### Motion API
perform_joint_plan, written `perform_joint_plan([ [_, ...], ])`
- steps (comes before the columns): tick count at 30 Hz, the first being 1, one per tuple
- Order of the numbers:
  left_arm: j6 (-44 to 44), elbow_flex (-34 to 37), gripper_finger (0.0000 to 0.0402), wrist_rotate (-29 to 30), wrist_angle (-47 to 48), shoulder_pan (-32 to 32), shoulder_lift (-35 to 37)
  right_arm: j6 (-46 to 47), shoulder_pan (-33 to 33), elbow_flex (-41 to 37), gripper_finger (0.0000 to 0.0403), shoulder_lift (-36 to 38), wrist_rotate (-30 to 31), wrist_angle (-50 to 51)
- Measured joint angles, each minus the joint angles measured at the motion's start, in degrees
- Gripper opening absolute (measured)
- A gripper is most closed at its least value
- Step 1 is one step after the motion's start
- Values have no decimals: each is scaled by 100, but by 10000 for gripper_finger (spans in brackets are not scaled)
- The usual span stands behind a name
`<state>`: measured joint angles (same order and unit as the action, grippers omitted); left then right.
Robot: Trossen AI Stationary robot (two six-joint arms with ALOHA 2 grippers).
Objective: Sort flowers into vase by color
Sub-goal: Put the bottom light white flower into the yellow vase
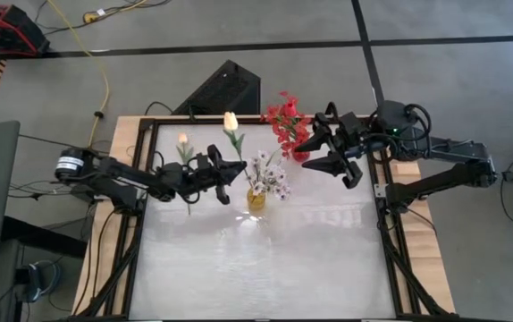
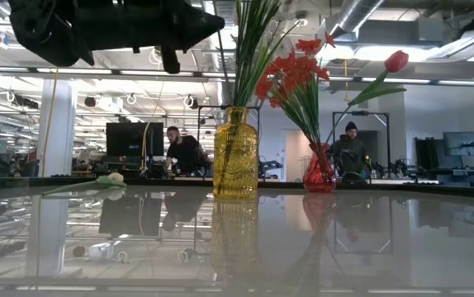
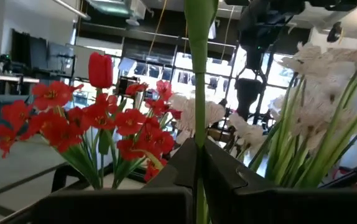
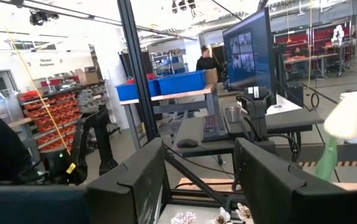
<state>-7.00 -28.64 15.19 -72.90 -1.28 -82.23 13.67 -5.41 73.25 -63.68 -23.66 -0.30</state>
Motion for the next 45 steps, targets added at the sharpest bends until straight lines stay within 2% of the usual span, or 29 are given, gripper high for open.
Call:
perform_joint_plan([
  [13,115,0,0,51,265,0,-33,-4,-31,0,221,2,-30,-8],
  [23,131,-46,0,49,289,13,-609,-4,-111,0,221,4,-31,-12],
  [36,287,-44,1,-230,753,11,-888,282,-101,0,221,4,-98,2],
  [40,322,-44,10,-233,805,-2,-886,284,-103,0,221,4,-218,2],
  [45,518,-44,42,-95,838,-2,-856,289,-101,0,221,4,-224,4],
])
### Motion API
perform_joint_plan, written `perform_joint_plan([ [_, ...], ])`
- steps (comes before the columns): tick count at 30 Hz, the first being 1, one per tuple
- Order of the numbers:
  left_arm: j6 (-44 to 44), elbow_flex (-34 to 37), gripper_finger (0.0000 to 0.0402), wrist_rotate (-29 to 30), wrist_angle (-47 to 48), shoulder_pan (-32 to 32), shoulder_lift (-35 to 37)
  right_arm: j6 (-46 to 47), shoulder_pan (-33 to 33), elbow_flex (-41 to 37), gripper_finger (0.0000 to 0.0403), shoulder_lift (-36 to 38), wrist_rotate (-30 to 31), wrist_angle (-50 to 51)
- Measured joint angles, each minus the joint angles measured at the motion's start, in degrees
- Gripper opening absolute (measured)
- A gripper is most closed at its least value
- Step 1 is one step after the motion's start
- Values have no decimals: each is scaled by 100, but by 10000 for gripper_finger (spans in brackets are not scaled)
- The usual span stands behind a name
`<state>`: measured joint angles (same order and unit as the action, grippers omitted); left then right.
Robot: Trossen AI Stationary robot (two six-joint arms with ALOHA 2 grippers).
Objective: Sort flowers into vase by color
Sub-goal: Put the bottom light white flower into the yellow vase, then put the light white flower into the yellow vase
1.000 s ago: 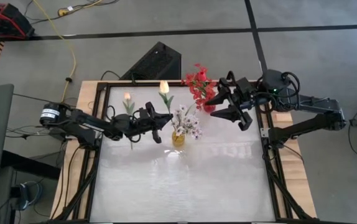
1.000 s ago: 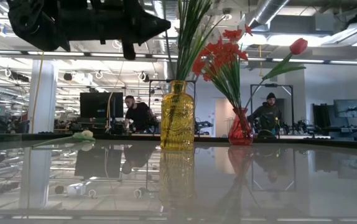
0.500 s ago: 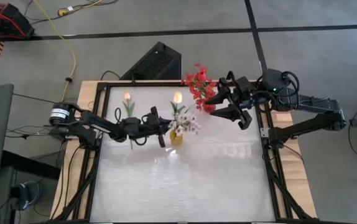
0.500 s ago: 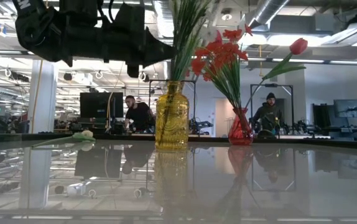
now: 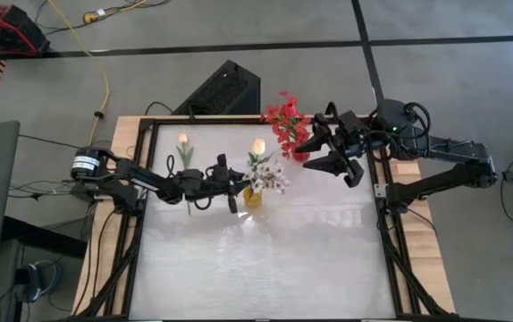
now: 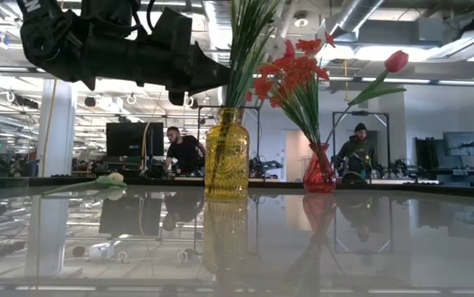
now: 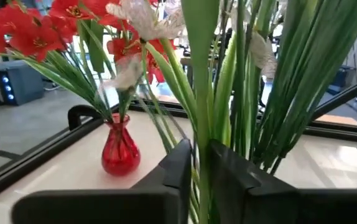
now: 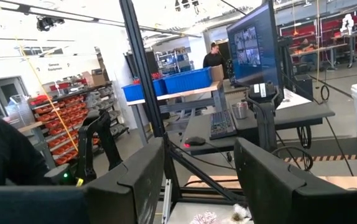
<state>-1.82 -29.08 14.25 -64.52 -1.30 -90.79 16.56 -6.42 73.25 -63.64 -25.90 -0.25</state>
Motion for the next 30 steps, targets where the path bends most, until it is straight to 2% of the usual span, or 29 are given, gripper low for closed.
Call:
perform_joint_plan([
  [7,-44,0,104,139,848,0,529,10,-1,0,221,0,-133,2],
  [10,-72,0,121,120,1721,2,1040,9,1,0,221,0,-144,2],
  [15,-758,-2,139,141,3682,-3,2054,5,1,0,221,2,-292,67],
  [17,-1454,-2,143,297,4643,-59,2440,-9,1,0,221,4,-292,189],
  [20,-3602,-2,144,713,6411,-416,2890,-50,1,0,221,4,-292,421],
  [23,-5381,-2,144,619,8204,-970,3049,-55,1,0,221,4,-292,600],
  [26,-6027,0,144,339,9325,-1495,2978,-63,1,0,221,-10,-290,697],
  [30,-6055,0,144,138,9602,-1978,2668,-296,1,-2,221,-17,-290,775],
])
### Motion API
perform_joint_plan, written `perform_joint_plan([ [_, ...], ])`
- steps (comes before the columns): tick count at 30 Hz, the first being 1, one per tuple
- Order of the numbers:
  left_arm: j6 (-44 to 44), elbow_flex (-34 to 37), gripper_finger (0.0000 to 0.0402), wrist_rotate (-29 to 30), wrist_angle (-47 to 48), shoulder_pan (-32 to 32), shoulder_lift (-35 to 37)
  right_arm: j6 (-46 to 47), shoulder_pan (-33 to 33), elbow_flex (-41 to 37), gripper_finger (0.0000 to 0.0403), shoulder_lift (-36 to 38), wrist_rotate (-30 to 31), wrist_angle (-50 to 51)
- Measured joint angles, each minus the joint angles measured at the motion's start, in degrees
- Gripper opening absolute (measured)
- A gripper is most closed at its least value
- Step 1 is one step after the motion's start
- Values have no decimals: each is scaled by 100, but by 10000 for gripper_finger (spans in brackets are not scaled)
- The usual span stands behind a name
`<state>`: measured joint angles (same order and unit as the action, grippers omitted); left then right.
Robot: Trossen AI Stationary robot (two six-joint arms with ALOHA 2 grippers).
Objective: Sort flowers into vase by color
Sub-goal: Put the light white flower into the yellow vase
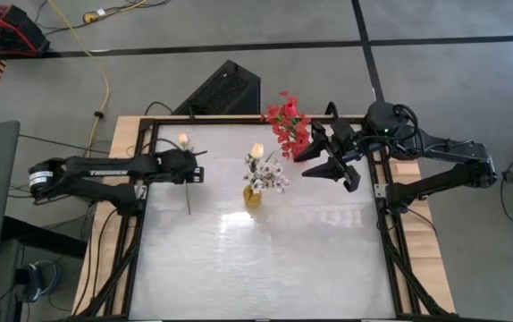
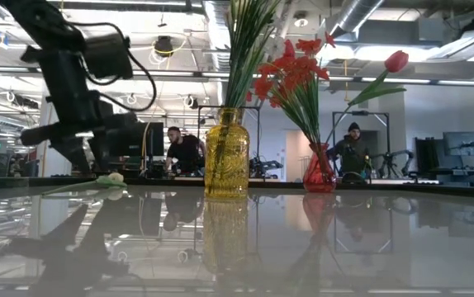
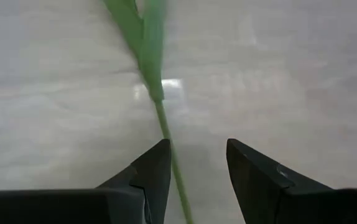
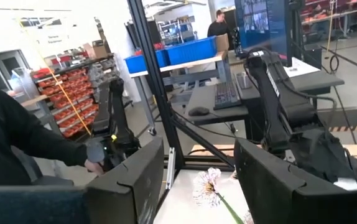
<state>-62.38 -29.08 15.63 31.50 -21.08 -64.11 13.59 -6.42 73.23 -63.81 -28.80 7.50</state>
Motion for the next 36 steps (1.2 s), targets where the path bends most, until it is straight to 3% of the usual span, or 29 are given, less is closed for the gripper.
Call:
perform_joint_plan([
  [13,418,-22,144,34,-433,-201,-1182,3,7,0,221,1,2,31],
  [18,595,-33,105,196,-642,-157,-1351,3,7,0,221,2,4,76],
  [23,548,-2,12,525,-660,-138,-1142,69,7,0,221,1,5,198],
  [29,121,11,5,1088,-705,-128,-651,352,47,0,221,2,19,284],
  [36,821,7,1,1171,-2134,145,80,353,211,0,221,2,52,300],
])
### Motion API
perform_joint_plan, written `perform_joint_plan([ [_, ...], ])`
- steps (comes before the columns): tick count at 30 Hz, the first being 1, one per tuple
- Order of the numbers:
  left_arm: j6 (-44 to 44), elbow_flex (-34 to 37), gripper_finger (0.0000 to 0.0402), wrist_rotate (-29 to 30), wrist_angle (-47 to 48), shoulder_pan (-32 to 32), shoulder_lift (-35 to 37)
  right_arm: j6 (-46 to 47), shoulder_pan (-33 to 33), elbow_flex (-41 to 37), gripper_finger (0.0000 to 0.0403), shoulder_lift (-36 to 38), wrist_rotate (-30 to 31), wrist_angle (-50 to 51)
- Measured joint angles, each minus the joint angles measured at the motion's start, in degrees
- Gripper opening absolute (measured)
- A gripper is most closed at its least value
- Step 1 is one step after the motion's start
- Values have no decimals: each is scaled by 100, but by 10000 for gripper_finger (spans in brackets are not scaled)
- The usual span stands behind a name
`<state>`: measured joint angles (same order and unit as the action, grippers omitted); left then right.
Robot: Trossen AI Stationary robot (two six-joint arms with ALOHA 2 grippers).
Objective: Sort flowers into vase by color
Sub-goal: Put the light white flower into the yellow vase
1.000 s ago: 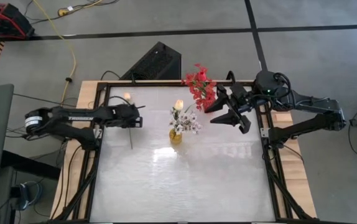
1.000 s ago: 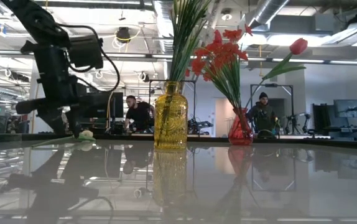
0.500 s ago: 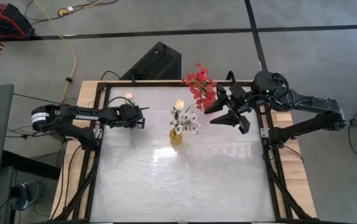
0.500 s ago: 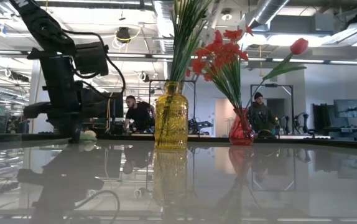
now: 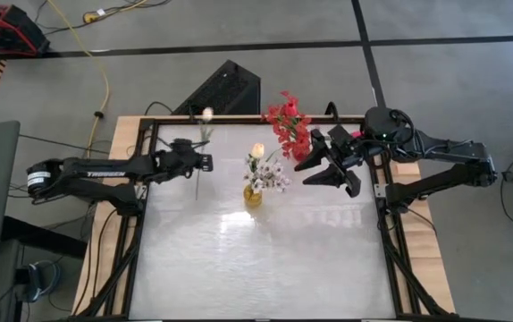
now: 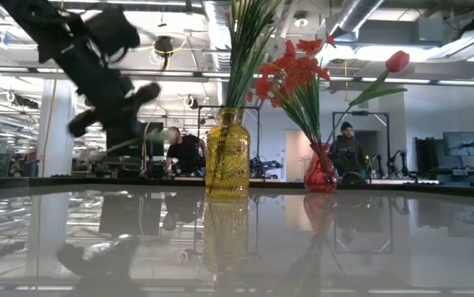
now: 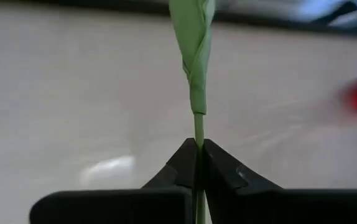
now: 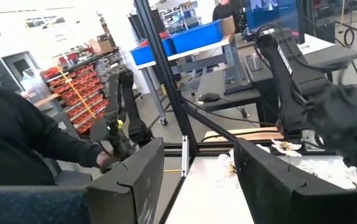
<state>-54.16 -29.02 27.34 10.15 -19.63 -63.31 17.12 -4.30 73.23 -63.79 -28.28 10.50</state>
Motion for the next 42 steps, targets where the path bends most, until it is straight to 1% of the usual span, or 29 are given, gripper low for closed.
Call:
perform_joint_plan([
  [3,686,-6,1,-178,-921,138,226,0,58,0,221,-2,143,0],
  [7,1532,-7,1,-688,-1980,282,363,-2,136,0,221,-1,389,-2],
  [11,1868,-7,1,-1130,-2895,418,370,-1,185,0,221,-31,492,-12],
  [16,2389,-9,0,-1500,-4078,590,370,0,310,0,221,-103,650,-25],
  [19,2623,-9,0,-1822,-4819,693,366,0,399,0,221,-181,725,-30],
  [23,2943,-11,0,-2328,-5732,914,274,-2,473,0,221,-288,742,-35],
  [25,3153,-15,0,-2469,-6145,1057,189,0,475,0,221,-302,744,-24],
  [30,3650,-13,0,-2621,-7274,1419,-149,2,475,0,221,-251,744,-25],
  [35,4209,-13,0,-2700,-8426,1781,-751,2,475,0,221,-163,744,-46],
  [38,4460,-47,0,-2662,-8904,1927,-1194,6,475,0,221,-118,742,-26],
  [42,4792,-338,0,-2654,-9259,2042,-1803,258,508,0,221,-90,738,-24],
])
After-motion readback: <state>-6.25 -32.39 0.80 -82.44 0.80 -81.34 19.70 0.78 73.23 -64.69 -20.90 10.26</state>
